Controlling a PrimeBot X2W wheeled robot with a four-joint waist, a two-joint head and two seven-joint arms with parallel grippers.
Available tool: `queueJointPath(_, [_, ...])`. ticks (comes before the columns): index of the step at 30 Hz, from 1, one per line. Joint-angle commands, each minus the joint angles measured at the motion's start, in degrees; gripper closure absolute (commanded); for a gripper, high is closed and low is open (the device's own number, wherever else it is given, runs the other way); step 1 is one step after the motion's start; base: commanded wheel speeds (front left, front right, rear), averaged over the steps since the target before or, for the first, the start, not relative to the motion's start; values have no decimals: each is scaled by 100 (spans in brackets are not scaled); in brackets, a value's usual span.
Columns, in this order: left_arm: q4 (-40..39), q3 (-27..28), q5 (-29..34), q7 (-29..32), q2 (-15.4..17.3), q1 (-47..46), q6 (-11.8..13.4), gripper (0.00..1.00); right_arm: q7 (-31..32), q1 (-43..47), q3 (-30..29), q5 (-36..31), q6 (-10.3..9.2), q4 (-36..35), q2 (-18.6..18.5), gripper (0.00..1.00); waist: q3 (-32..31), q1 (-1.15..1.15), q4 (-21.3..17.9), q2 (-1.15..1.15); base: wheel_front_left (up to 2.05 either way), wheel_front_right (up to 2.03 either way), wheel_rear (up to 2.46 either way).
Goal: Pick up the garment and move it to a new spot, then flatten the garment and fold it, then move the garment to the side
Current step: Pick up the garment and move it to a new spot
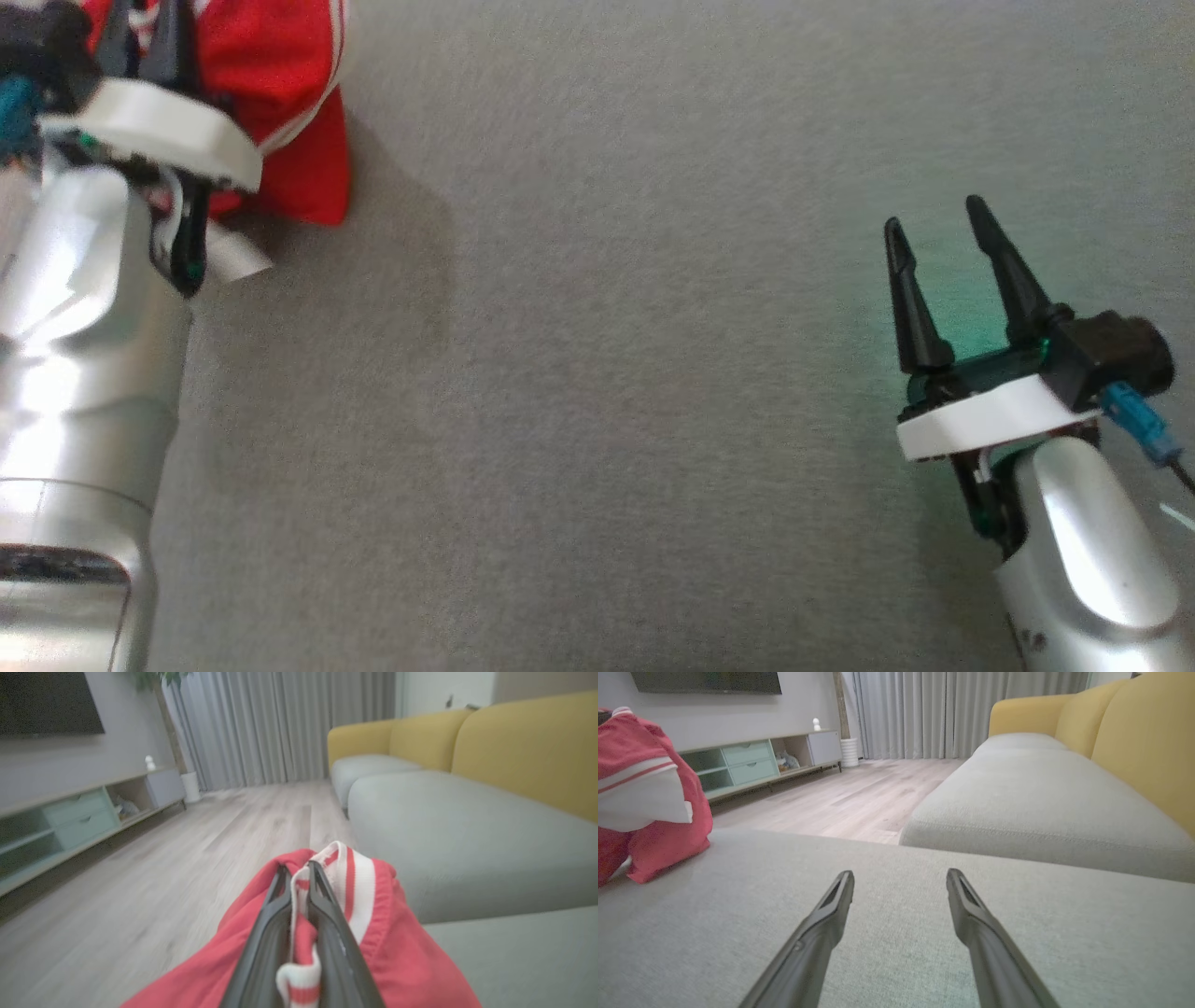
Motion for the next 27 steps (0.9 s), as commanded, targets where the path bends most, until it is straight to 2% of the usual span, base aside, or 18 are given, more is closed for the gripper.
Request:
queueJointPath(1, [-430, -45, -149, -14, 345, -341, 11, 100, 4, 77, 104, 48, 39, -199, 90, 0, -642, 1, -584, 0, 0, 0, 0])
queueJointPath(6, [-1704, -671, -822, 474, 607, -379, 11, 100, 4, 320, 84, 78, 39, -380, 302, 0, -1148, 1, -1340, 0, 0, 0, 0])
queueJointPath(7, [-1704, -671, -822, 474, 607, -379, 11, 100, 4, 320, 84, 78, 39, -380, 302, 0, -1148, 1, -1340, 0, 0, 0, 0])
queueJointPath(11, [-2594, -931, -1245, 944, 725, -313, 10, 100, 4, 456, 53, 65, 39, -557, 402, 0, -1350, 1, -1969, 0, 0, 0, 0])
queueJointPath(15, [-3149, -1066, -1337, 1275, 752, -150, 24, 100, 4, 464, 68, 57, 39, -724, 475, 0, -1267, 1, -2540, 0, 0, 0, 0])
queueJointPath(20, [-3384, -1398, -1262, 1321, 632, 384, 71, 100, 4, 412, 88, 108, 39, -863, 564, 0, -818, 1, -3067, 0, 0, 0, 0])
queueJointPath(24, [-3009, -1768, -1132, 951, 352, 964, 92, 100, 4, 348, 150, 167, 39, -833, 610, 0, -375, 1, -3269, 0, 0, 0, 0])
queueJointPath(26, [-2601, -1956, -971, 598, 206, 1280, 171, 0, 4, 315, 213, 206, 39, -775, 621, 0, -227, 1, -3315, 0, 0, 0, 0])
queueJointPath(27, [-2384, -2054, -868, 422, 143, 1422, 227, 0, 4, 302, 247, 245, 39, -754, 624, 0, -173, 1, -3320, 0, 0, 0, 0])
